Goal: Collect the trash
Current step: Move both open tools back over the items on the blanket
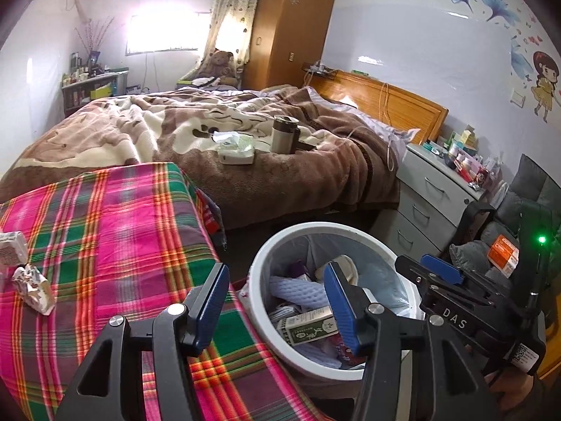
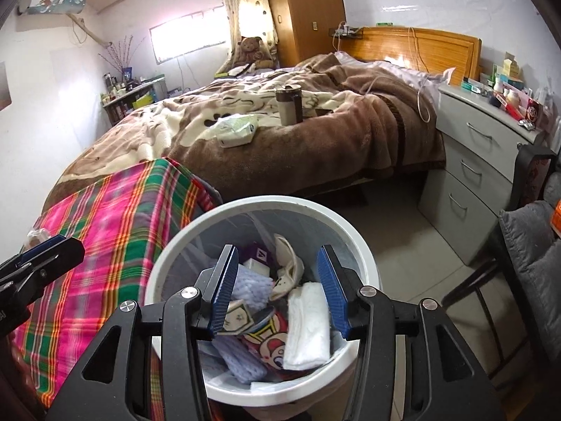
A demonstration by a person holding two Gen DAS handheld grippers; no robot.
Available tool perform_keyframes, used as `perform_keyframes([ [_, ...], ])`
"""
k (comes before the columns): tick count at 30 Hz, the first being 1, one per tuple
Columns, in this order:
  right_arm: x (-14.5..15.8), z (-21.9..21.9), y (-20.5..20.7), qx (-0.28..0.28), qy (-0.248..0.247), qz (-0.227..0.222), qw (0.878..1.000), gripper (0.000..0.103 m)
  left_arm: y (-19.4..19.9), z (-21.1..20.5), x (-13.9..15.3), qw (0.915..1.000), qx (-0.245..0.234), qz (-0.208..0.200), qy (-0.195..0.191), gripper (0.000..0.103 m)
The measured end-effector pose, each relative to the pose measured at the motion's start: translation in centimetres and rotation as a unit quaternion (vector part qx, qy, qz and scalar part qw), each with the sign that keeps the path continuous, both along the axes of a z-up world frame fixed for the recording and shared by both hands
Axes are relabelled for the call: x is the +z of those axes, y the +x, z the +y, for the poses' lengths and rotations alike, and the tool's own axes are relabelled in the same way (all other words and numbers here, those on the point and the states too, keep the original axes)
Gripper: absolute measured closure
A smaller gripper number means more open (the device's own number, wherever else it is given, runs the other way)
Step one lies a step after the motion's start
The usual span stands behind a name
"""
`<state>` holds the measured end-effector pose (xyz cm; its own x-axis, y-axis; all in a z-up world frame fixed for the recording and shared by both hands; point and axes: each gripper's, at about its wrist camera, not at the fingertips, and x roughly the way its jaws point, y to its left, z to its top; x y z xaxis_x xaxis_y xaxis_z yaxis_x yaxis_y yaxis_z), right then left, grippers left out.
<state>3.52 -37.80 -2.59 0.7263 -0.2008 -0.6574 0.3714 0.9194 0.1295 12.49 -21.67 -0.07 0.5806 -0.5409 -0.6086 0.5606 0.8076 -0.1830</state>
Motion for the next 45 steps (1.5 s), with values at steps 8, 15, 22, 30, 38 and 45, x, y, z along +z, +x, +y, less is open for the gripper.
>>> perform_keyframes([
  [8, 0.5, 1.9, 0.6, 0.02, -0.003, -0.013, 1.0, 0.054, 0.0, 2.7, 0.8, 0.9995, 0.028, -0.014, -0.004, 0.047],
  [15, 1.0, 4.3, 1.4, 0.048, -0.004, -0.028, 0.998, 0.054, 0.3, 6.1, 1.2, 0.9981, 0.057, -0.024, -0.006, 0.047],
  [22, 1.2, 7.1, 2.3, 0.078, -0.006, -0.037, 0.996, 0.054, 0.8, 9.8, 1.4, 0.9956, 0.088, -0.031, -0.008, 0.047],
  [30, 1.2, 10.8, 3.4, 0.121, -0.005, -0.044, 0.992, 0.054, 1.3, 14.3, 1.3, 0.9906, 0.129, -0.045, 0.008, 0.047],
  [38, 1.2, 14.5, 4.8, 0.16, -0.006, -0.047, 0.986, 0.054, 2.3, 18.5, 1.1, 0.9854, 0.163, -0.047, 0.017, 0.047],
  [45, 1.1, 18.0, 6.4, 0.208, -0.008, -0.045, 0.977, 0.048, 3.5, 22.8, 0.8, 0.9799, 0.192, -0.047, 0.026, 0.046],
])
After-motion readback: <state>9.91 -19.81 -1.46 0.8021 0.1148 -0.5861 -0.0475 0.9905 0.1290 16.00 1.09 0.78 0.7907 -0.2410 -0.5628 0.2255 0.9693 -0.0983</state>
